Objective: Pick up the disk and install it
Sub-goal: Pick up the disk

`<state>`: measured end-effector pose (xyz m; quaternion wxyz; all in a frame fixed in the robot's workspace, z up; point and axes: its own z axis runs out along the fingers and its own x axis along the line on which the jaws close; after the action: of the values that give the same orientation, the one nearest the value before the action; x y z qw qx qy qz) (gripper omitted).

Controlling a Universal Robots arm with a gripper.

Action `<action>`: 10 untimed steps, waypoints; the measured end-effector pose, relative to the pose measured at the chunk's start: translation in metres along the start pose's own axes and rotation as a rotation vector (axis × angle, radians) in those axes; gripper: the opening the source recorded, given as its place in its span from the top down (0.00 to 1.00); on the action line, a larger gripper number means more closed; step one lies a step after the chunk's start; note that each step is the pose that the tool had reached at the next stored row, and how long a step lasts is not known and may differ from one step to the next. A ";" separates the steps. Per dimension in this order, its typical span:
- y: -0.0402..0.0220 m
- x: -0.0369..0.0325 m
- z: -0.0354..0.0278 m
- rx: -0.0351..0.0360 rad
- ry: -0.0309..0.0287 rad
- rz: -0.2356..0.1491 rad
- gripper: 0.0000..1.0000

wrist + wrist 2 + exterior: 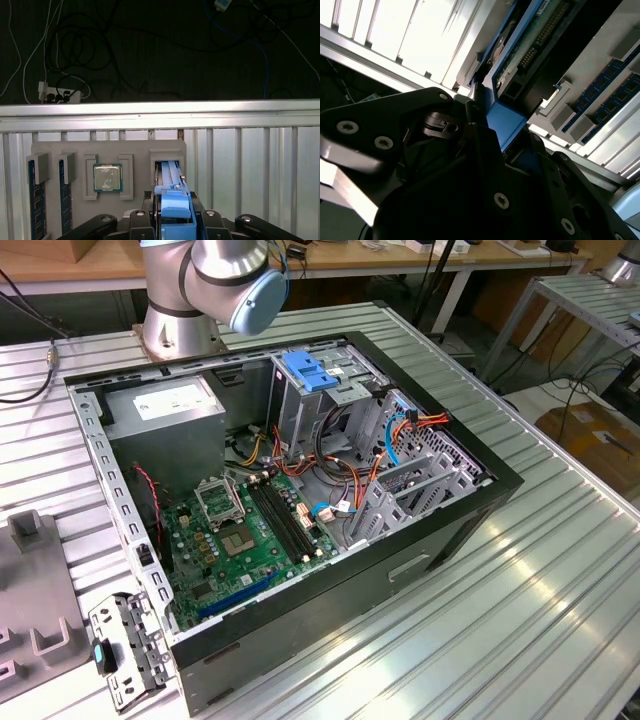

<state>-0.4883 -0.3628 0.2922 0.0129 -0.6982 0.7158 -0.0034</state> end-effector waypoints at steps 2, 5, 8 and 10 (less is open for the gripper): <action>0.0004 0.0000 0.0000 0.0000 0.0000 0.000 0.63; 0.0012 0.0000 0.0000 0.0000 0.0000 0.000 0.63; 0.0017 0.0000 -0.0001 0.0000 0.0000 0.000 0.63; 0.0020 0.0001 -0.0001 0.0000 0.0000 0.000 0.63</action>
<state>-0.4903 -0.3628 0.2922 0.0129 -0.6982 0.7158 -0.0034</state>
